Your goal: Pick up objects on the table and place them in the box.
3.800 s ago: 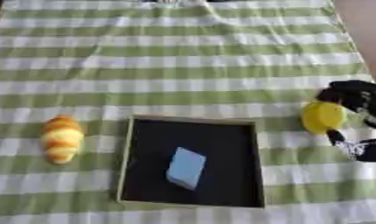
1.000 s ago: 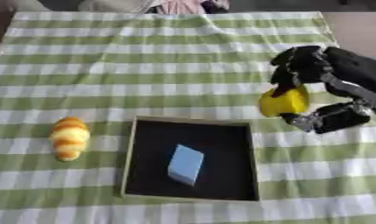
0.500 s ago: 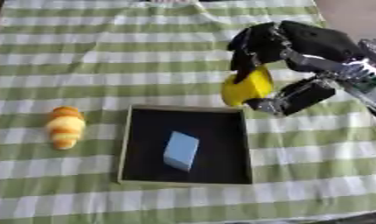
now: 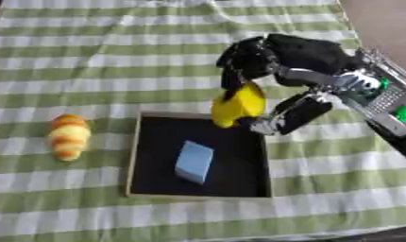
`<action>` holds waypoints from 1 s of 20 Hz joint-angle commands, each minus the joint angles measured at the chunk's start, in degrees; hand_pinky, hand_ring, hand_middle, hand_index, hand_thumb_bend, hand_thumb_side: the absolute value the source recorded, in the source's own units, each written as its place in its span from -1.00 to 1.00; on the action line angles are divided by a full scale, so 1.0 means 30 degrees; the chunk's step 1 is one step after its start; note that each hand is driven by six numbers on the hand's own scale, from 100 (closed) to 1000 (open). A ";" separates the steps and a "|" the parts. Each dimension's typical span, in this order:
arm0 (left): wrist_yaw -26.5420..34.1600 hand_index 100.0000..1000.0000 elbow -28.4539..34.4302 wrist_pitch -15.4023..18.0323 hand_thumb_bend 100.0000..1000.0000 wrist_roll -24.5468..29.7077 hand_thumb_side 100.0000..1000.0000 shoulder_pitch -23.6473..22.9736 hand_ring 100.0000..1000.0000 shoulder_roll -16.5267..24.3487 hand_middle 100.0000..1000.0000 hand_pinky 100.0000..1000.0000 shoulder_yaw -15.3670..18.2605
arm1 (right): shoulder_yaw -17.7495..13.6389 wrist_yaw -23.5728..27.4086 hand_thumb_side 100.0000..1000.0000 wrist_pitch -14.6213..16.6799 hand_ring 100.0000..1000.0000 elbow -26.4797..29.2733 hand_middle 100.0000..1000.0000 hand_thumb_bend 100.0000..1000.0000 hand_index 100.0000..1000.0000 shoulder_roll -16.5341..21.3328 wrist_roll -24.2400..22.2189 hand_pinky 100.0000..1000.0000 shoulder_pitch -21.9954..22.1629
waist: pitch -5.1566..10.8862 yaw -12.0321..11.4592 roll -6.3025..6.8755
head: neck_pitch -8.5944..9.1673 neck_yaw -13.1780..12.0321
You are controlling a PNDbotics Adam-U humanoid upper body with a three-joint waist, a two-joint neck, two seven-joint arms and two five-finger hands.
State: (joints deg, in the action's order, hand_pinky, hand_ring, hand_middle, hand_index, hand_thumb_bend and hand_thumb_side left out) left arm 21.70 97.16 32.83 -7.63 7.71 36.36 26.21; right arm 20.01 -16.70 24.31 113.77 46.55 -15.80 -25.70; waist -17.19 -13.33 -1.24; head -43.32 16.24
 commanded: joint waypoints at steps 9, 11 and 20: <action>0.0057 0.58 0.0008 0.0057 -1.00 0.0324 0.06 0.0006 0.27 0.0585 0.12 0.56 0.0313 | 0.0442 -0.2860 -0.77 -0.1858 0.53 0.0275 0.21 -1.00 0.54 -0.0728 -0.0469 0.68 0.0634 | 0.0089 -0.0080 0.0038 | 0.0068 -0.0140; 0.0093 0.58 -0.0012 0.0021 -1.00 0.0397 0.06 0.0005 0.27 0.0531 0.12 0.56 0.0316 | 0.0591 -0.3712 -0.76 -0.1893 0.73 0.0275 0.52 -1.00 0.81 -0.0795 -0.1017 0.81 0.0733 | 0.0060 -0.0108 0.0026 | 0.0079 -0.0121; 0.0205 0.58 -0.0056 -0.0044 -1.00 0.0608 0.06 -0.0040 0.26 0.0436 0.12 0.56 0.0370 | 0.0236 -0.7339 -1.00 0.0647 1.00 0.0275 0.86 -0.93 1.00 -0.1008 -0.1557 1.00 0.0805 | 0.0004 -0.0086 0.0002 | 0.0150 -0.0125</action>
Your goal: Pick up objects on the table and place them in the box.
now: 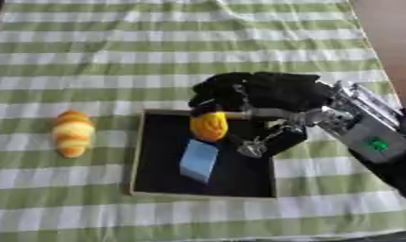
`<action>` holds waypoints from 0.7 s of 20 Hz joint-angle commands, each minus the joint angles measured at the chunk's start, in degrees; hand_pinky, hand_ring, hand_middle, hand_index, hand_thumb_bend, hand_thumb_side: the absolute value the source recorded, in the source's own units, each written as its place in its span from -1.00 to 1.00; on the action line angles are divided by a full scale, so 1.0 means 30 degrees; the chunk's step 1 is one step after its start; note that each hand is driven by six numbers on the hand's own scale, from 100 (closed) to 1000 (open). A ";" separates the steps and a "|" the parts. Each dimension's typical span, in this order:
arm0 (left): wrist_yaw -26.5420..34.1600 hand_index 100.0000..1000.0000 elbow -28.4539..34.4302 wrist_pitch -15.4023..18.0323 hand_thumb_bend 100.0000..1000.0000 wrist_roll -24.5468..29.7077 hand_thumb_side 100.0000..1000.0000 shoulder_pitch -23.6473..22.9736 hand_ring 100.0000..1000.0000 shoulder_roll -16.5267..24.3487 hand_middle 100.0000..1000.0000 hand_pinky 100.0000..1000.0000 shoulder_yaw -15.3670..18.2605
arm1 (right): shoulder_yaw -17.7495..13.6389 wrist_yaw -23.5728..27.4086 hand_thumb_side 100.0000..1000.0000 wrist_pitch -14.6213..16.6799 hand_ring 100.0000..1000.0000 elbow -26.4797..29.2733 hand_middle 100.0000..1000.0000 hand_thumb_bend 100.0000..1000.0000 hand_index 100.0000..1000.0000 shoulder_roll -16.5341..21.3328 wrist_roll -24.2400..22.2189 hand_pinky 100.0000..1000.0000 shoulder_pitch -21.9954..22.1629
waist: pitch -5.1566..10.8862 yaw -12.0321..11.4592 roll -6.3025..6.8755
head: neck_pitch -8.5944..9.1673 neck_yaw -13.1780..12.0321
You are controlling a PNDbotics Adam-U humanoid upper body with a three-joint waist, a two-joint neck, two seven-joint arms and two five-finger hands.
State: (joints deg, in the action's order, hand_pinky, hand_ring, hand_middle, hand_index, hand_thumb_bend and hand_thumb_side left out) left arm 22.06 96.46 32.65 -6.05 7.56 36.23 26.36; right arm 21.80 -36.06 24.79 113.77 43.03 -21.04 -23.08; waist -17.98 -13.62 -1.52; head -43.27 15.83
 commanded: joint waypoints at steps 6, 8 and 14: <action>0.0098 0.58 0.0099 0.0087 -1.00 0.0078 0.06 -0.0086 0.26 0.0394 0.12 0.56 0.0388 | -0.0589 -0.1236 -1.00 0.0431 1.00 0.0275 0.84 -0.98 1.00 0.0146 0.0946 1.00 -0.0016 | 0.0165 0.0055 0.0176 | 0.0304 0.0056; 0.0114 0.58 0.0076 0.0094 -1.00 0.0077 0.06 -0.0078 0.26 0.0373 0.12 0.56 0.0394 | -0.0816 -0.0917 -1.00 0.0453 1.00 0.0275 0.82 -1.00 1.00 0.0220 0.1208 1.00 -0.0010 | 0.0158 0.0075 0.0200 | 0.0313 0.0056; 0.0135 0.58 0.0102 0.0024 -1.00 0.0100 0.06 -0.0091 0.26 0.0345 0.12 0.56 0.0424 | -0.2742 0.2865 -1.00 0.0058 0.98 0.0275 0.79 -1.00 1.00 0.1163 0.2853 1.00 0.0709 | 0.0246 0.0245 0.0221 | 0.0374 -0.0236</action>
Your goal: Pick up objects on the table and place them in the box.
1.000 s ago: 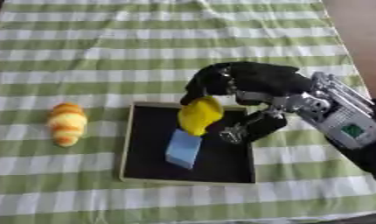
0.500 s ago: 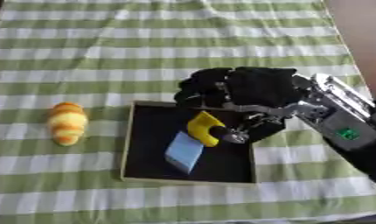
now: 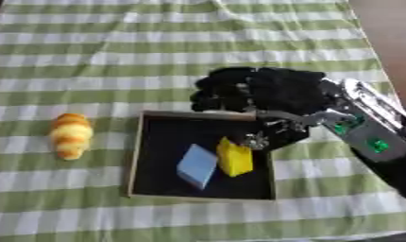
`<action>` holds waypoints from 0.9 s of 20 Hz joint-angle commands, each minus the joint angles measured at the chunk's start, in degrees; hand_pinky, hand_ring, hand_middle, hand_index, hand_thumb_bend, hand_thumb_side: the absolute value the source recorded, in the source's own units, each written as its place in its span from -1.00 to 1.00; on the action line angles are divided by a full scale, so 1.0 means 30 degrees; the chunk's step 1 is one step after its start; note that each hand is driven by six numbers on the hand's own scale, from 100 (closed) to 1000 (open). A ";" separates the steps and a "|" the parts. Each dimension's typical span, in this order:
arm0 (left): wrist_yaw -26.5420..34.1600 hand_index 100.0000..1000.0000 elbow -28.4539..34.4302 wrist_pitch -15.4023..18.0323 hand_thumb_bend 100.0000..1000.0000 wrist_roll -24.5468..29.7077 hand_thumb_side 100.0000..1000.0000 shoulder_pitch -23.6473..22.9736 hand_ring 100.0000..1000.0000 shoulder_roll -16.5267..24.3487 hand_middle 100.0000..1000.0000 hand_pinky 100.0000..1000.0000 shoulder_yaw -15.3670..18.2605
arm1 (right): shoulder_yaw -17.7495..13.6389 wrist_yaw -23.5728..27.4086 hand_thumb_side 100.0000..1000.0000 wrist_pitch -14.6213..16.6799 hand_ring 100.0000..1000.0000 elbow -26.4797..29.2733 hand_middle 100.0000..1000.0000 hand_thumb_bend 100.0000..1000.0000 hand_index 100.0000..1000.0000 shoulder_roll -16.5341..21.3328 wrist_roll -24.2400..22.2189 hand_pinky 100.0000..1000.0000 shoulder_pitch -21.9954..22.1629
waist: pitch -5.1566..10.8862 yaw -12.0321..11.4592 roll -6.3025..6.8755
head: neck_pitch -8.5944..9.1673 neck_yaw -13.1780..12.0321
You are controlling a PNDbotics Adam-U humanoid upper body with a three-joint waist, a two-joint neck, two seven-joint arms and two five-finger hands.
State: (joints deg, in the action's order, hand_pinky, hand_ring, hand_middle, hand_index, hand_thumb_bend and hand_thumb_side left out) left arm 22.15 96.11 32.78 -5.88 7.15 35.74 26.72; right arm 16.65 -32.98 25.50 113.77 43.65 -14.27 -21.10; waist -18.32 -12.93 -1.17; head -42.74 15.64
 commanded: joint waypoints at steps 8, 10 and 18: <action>-0.0273 0.58 0.0122 0.0177 -1.00 0.0350 0.09 0.0309 0.27 0.0918 0.12 0.56 0.0006 | -0.5272 1.1723 -0.18 0.0360 0.95 0.0275 0.76 -1.00 1.00 0.3365 0.0782 1.00 0.3260 | 0.0308 0.0474 0.0137 | 0.0533 -0.1229; -0.0699 0.58 -0.0028 0.0483 -1.00 0.0478 0.12 0.0473 0.28 0.1215 0.13 0.56 -0.0194 | -0.6307 1.4070 -0.18 0.1065 0.94 0.0275 0.75 -1.00 1.00 0.3679 0.0937 1.00 0.4478 | 0.0208 0.0632 0.0157 | 0.0632 -0.1490; -0.3318 0.59 -0.1057 0.2094 -1.00 -0.0082 0.27 0.1175 0.31 0.2690 0.16 0.57 -0.1037 | -0.9034 1.6214 -0.18 0.5591 0.87 0.0275 0.69 -1.00 0.91 0.1783 0.2669 1.00 1.0255 | -0.0525 0.1088 0.0338 | 0.1263 -0.2586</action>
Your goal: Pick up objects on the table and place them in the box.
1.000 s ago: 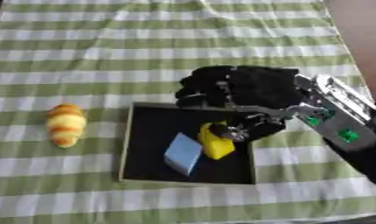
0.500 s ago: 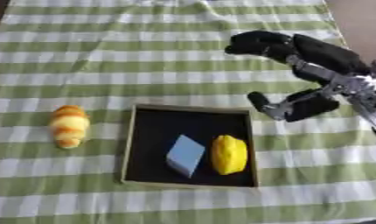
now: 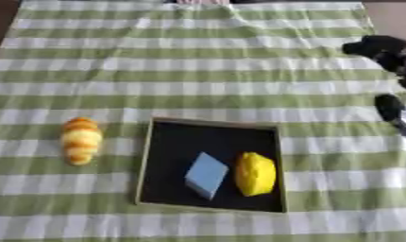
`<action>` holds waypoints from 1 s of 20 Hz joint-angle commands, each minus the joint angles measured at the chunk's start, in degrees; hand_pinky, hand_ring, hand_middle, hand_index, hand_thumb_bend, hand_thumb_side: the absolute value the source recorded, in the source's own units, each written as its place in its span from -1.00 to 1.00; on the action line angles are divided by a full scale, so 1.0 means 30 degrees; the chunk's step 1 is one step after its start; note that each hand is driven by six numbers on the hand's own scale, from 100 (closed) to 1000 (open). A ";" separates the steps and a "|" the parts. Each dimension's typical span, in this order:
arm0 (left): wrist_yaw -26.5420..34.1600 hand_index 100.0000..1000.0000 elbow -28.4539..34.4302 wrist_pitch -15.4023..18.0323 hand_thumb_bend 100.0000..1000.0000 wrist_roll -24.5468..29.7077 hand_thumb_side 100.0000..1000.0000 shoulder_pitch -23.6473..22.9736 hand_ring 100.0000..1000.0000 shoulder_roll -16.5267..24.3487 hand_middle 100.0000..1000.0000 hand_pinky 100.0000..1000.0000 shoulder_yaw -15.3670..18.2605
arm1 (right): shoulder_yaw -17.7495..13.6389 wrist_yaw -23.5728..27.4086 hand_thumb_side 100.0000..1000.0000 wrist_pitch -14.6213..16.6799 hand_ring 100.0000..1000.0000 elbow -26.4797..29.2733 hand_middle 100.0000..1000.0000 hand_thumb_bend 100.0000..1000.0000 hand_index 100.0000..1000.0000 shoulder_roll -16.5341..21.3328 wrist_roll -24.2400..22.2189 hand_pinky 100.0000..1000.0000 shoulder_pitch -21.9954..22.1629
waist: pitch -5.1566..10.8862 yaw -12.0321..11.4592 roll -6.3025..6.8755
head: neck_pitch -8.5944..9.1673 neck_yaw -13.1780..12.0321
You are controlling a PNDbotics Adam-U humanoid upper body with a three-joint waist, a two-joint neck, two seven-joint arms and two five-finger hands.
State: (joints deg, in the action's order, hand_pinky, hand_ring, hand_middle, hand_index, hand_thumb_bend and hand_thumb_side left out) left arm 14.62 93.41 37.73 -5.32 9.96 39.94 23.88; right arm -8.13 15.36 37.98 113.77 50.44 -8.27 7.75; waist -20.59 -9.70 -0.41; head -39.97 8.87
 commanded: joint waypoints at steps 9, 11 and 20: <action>-0.5853 0.66 -0.2614 0.1814 -1.00 -0.0032 -0.65 0.1890 0.43 0.6051 0.28 0.58 -0.3600 | -0.0607 -0.4626 -0.18 0.4643 0.82 0.0275 0.65 -1.00 0.84 -0.5465 0.4725 1.00 0.3413 | -0.0201 0.0151 0.0239 | 0.0609 -0.0978; -0.6762 0.69 -0.3050 0.1949 -1.00 0.0525 -0.59 0.2436 0.44 0.6918 0.29 0.59 -0.4749 | -0.0324 -0.5655 -0.18 0.4657 0.82 0.0275 0.64 -1.00 0.84 -0.6009 0.5568 1.00 0.3408 | -0.0216 0.0191 0.0227 | 0.0633 -0.1039; -0.7624 0.70 -0.2310 0.1430 -1.00 0.3567 -0.72 0.5306 0.56 0.8678 0.42 0.66 -0.9146 | 0.0592 -0.8629 -0.18 0.4661 0.80 0.0275 0.62 -1.00 0.82 -0.6736 0.8071 1.00 0.3340 | -0.0246 0.0249 0.0150 | 0.0711 -0.1087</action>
State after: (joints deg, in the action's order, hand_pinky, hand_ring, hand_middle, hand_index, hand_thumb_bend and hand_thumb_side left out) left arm -7.90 85.43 42.36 4.08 25.06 62.79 -2.76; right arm -6.42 -9.36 51.57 113.77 29.76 14.66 17.64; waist -22.23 -8.90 -0.09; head -38.66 5.65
